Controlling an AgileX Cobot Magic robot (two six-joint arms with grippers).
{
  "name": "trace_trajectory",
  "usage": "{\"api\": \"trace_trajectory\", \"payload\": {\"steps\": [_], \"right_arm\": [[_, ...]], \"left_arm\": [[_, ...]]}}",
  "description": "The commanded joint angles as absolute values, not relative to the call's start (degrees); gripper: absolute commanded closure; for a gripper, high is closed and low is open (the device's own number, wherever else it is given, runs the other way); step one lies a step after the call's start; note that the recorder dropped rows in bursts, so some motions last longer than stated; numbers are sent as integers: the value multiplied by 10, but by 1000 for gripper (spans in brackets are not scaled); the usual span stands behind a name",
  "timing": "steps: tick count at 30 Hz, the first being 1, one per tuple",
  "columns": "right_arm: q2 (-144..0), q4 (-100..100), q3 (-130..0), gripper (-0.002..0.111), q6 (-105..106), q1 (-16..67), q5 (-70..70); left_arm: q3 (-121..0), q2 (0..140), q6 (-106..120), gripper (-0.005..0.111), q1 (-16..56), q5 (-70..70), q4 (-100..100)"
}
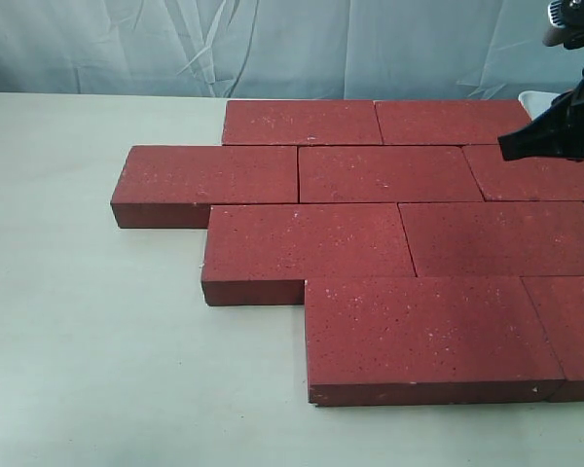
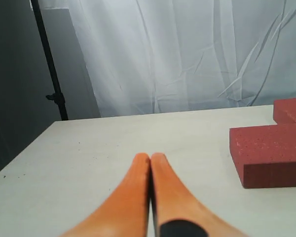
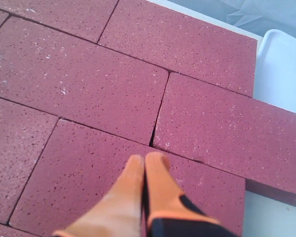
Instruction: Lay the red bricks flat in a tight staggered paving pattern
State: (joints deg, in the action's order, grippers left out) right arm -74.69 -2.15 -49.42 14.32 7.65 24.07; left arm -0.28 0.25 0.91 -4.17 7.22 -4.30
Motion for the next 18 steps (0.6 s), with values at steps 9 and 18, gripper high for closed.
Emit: {"api": "trace_trajectory", "payload": {"steps": [9,18], "right_arm": [[-743,-22,-493,109,143,74,235],[-743,-22,-493,109,143,74,235]], "left_arm": [[0,0,4,106,-44,129,-34],[0,0,4,106,-44,129,-34]]}}
